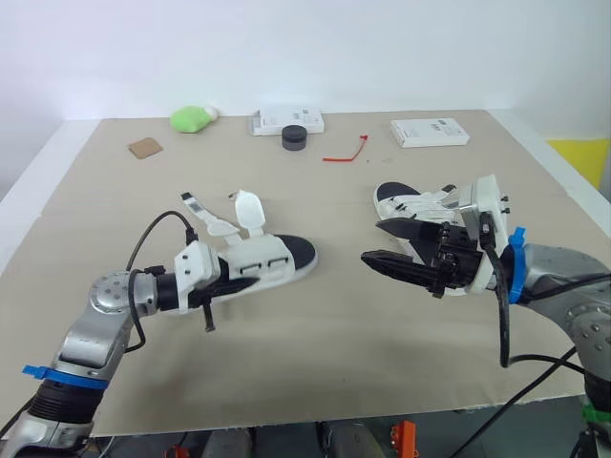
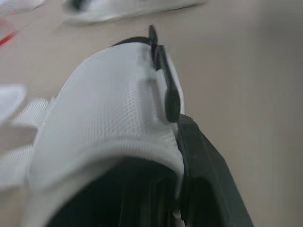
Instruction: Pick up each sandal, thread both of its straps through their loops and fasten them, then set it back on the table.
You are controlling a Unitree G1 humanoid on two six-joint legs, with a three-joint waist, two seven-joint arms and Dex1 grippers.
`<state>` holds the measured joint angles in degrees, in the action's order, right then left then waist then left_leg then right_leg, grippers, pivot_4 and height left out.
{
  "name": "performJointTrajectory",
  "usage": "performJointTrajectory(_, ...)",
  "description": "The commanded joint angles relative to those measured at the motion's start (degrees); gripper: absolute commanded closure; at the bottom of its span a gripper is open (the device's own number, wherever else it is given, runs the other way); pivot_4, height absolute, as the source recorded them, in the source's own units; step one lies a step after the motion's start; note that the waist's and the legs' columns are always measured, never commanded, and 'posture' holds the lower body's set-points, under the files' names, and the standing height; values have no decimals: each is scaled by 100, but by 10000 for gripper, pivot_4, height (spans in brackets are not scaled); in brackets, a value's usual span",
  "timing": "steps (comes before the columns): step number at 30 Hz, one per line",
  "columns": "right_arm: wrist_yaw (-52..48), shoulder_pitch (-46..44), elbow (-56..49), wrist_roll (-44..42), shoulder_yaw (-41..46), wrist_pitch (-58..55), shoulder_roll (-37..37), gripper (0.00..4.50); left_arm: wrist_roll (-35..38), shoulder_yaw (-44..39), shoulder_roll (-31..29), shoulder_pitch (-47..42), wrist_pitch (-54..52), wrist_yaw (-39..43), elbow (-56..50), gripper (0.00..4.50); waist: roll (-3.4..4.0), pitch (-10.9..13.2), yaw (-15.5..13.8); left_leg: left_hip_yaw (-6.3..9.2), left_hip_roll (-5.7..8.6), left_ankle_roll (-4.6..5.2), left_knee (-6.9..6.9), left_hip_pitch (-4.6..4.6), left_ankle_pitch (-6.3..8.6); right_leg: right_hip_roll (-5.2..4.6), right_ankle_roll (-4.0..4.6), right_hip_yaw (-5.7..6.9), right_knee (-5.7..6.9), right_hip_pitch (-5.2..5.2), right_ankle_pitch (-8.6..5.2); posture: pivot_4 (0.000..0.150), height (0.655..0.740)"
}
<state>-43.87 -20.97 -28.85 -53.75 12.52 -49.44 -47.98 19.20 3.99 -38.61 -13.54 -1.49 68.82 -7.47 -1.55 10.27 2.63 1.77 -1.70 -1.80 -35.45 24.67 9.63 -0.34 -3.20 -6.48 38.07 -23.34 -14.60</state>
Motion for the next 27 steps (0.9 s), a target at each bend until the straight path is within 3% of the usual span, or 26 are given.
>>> performJointTrajectory(1,-212,-136,5,-11,-1,49,-147,6761,343,-9,-264,132,617,901,-157,43964,-1,0,1,-1,-1,0,1,1,0,1,1,0,0,-2,-1,1500,7400)
performJointTrajectory(6,-399,-168,17,-145,-24,-85,-302,6761,816,-27,-286,-4,1365,2115,230,43964,1,1,1,-1,-6,1,4,2,1,3,7,4,0,-6,-5,1500,7400)
performJointTrajectory(10,-424,-151,0,-173,-70,-172,-327,6761,567,94,-111,-193,1780,2261,787,43964,1,1,1,0,-7,1,1,0,1,5,6,6,1,-4,-3,1500,7400)
performJointTrajectory(18,-453,-122,38,-66,-116,-203,-375,6761,158,338,318,173,1240,1193,474,43964,1,1,1,2,-7,1,-1,2,1,6,-9,5,1,-3,2,1500,7400)
performJointTrajectory(27,-504,-140,39,-67,-131,-215,-417,6761,-176,567,258,423,447,531,44,43964,7,-3,2,1,-6,2,-4,-5,1,5,-3,3,1,4,1,1500,7400)
